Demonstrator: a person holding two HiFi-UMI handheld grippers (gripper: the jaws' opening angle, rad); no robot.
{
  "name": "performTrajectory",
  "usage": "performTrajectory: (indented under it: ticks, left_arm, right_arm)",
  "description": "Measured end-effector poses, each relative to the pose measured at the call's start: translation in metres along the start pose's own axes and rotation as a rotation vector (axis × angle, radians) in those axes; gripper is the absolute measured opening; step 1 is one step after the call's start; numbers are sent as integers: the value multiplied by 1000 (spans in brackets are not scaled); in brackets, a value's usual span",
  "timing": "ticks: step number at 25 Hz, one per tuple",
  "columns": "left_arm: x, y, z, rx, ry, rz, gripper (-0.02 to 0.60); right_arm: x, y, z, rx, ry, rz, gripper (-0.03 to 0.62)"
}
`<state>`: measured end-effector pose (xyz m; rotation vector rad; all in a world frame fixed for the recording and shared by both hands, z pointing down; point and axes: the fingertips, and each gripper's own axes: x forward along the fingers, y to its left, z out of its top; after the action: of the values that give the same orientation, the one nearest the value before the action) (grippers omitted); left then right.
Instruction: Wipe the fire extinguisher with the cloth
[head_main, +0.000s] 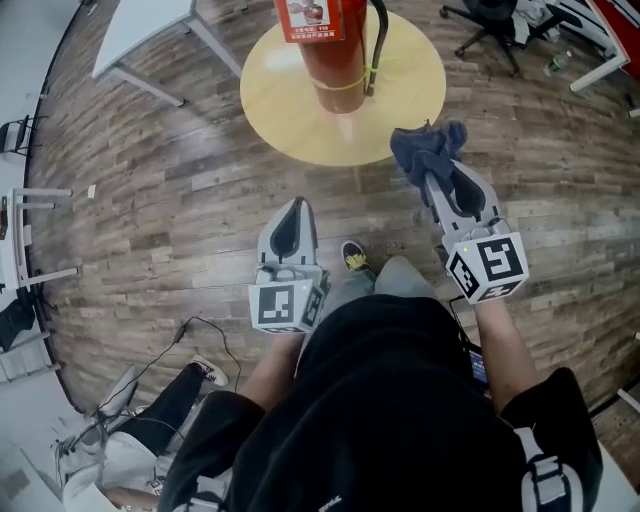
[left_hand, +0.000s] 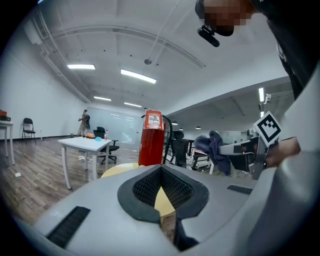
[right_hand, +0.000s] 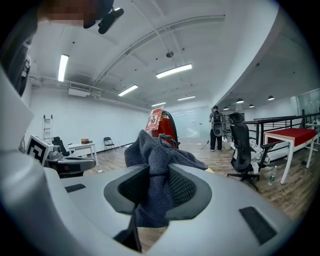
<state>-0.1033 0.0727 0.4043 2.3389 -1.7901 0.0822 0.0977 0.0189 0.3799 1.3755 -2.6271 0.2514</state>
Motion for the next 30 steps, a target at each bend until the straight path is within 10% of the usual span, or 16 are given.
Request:
performTrajectory:
  ticks: [11,22,30]
  left_arm:
    - [87,16,16,5,7,-34,15]
    - [191,11,54,60,-20,-6,15]
    - [202,38,60,42,-39,76,15]
  right_arm:
    - [52,-61,24,-31,-1,-11,114]
    - [146,-96,49,21,-59,167,114]
    - [180,-80,121,-151,-142,280,114]
